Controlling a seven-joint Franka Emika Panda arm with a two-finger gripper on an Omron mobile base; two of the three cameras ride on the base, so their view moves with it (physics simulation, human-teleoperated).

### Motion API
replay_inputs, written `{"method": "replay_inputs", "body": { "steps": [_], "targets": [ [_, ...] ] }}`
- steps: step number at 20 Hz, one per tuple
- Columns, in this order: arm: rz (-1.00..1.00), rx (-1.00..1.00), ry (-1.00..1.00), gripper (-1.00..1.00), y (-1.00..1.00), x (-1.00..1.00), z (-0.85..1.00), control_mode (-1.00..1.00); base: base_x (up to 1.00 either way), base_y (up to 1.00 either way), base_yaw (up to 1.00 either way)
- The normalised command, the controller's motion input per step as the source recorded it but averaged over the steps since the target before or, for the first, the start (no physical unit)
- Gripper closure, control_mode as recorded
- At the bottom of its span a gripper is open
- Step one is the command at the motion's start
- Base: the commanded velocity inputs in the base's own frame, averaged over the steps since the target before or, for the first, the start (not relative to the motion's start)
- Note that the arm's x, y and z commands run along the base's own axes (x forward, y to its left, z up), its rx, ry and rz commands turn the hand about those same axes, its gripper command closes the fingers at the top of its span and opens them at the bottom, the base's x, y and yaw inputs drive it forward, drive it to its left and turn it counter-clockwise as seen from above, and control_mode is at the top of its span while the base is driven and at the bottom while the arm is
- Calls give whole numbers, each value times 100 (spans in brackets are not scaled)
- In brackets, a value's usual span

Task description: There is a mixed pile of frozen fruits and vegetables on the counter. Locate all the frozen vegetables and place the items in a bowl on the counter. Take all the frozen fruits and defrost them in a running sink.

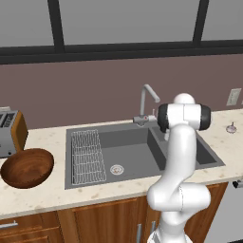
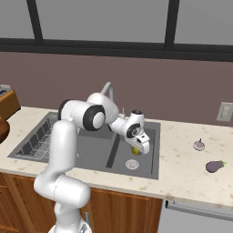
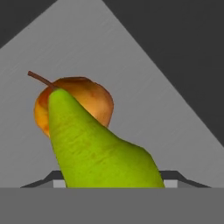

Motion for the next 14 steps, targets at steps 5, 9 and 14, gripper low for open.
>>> {"method": "replay_inputs", "body": {
  "steps": [5,9,14],
  "targets": [
    [-3,2,4,-100,12,-4,-37,-100,0,0,0],
    [-2,2,1,-100,8,-9,-27,-100,0,0,0],
    [-3,2,0,-100,3,-11,-20,-100,0,0,0]
  ]
}}
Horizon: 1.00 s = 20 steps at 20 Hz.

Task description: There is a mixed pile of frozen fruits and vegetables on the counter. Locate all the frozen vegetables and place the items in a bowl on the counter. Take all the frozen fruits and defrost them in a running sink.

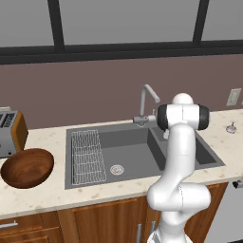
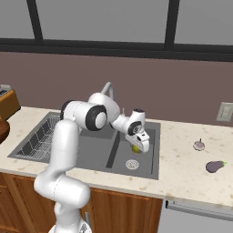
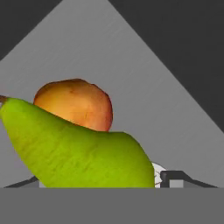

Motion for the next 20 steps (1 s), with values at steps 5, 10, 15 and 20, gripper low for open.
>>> {"method": "replay_inputs", "body": {
  "steps": [5,10,15,20],
  "targets": [
    [0,0,0,-100,-1,0,4,-100,0,0,0],
    [0,1,0,-100,8,-9,28,-100,0,0,0],
    [-2,3,0,-100,9,-17,32,-100,0,0,0],
    [-3,0,-4,-100,0,-21,27,-100,0,0,0]
  ]
}}
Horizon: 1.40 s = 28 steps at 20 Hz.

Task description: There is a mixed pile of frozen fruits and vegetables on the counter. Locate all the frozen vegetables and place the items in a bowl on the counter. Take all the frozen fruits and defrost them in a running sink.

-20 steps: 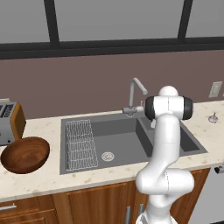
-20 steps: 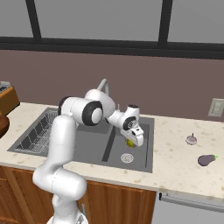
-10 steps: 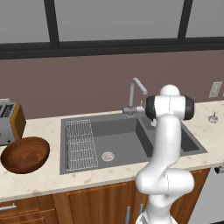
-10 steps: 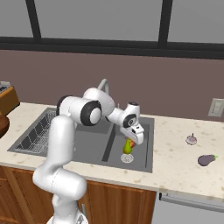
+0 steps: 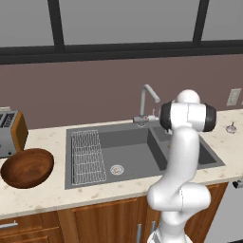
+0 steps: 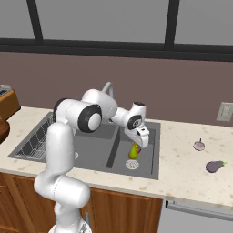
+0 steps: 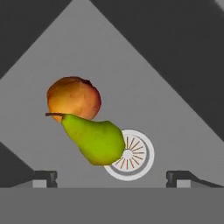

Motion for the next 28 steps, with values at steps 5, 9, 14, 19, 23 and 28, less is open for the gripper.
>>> {"method": "replay_inputs", "body": {
  "steps": [5,9,14,19,23,28],
  "targets": [
    [-1,0,-4,-100,2,-14,43,-100,0,0,0],
    [0,0,-2,-100,0,-17,54,-100,0,0,0],
    [0,0,-1,-100,2,-15,54,-100,0,0,0],
    [1,1,2,-100,-5,-13,49,-100,0,0,0],
    [2,-1,3,-100,-27,-18,34,-100,0,0,0],
    [4,-8,-3,-100,-23,-9,21,-100,0,0,0]
  ]
}}
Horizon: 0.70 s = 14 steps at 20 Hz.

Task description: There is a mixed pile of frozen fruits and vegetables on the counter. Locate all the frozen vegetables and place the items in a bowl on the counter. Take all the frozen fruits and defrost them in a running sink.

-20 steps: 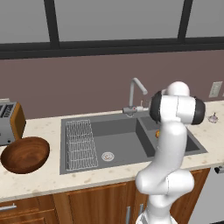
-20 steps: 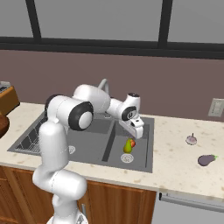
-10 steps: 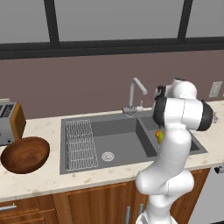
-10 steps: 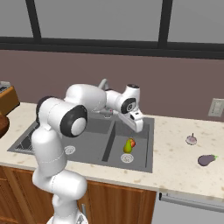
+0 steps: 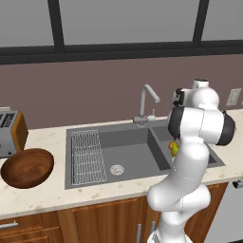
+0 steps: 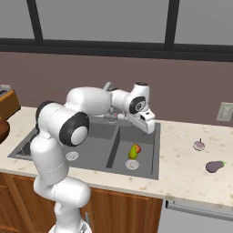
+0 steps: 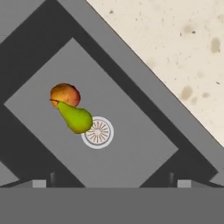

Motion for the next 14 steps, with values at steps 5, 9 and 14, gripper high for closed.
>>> {"method": "replay_inputs", "body": {
  "steps": [5,9,14],
  "targets": [
    [0,-12,-3,-100,-6,-5,2,-100,0,0,0],
    [-1,-16,-1,-100,-18,-10,-2,-100,0,0,0],
    [0,-16,-3,-100,-34,-9,1,-100,0,0,0]
  ]
}}
